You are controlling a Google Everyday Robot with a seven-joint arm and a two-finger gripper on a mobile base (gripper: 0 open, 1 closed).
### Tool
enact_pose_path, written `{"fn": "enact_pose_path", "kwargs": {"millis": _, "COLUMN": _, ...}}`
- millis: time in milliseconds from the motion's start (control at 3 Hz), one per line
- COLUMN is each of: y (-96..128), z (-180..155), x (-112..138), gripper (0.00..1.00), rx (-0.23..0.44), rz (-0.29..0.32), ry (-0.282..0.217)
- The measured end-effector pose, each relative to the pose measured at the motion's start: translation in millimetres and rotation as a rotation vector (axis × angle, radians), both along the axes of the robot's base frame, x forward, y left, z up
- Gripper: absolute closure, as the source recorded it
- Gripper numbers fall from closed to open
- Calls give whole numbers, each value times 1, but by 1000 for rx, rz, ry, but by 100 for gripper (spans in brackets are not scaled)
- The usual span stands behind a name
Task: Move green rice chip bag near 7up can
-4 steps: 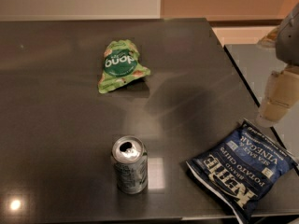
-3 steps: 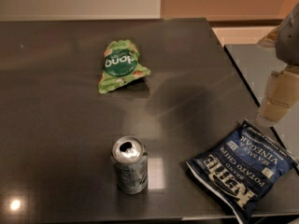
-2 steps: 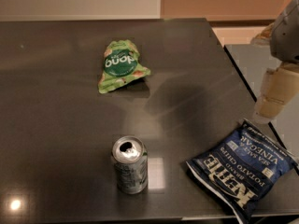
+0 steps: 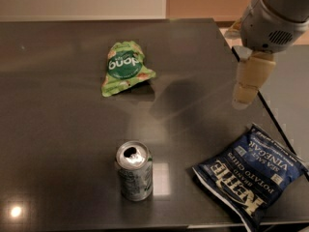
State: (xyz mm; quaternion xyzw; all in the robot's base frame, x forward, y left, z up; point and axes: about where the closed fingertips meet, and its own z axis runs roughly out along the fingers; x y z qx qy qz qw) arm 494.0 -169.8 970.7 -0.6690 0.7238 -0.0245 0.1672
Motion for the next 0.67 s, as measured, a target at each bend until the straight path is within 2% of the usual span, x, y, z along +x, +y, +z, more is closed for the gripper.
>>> {"fn": "enact_pose_path", "kwargs": {"millis": 333, "y": 26, "z": -3, "x": 32, "gripper": 0, "rx": -16, "rz": 102, "ry": -6}}
{"fn": "enact_pose_path", "kwargs": {"millis": 667, "y": 50, "z": -8, "x": 62, "gripper": 0, "rx": -43, "rz": 231, "ry": -9}}
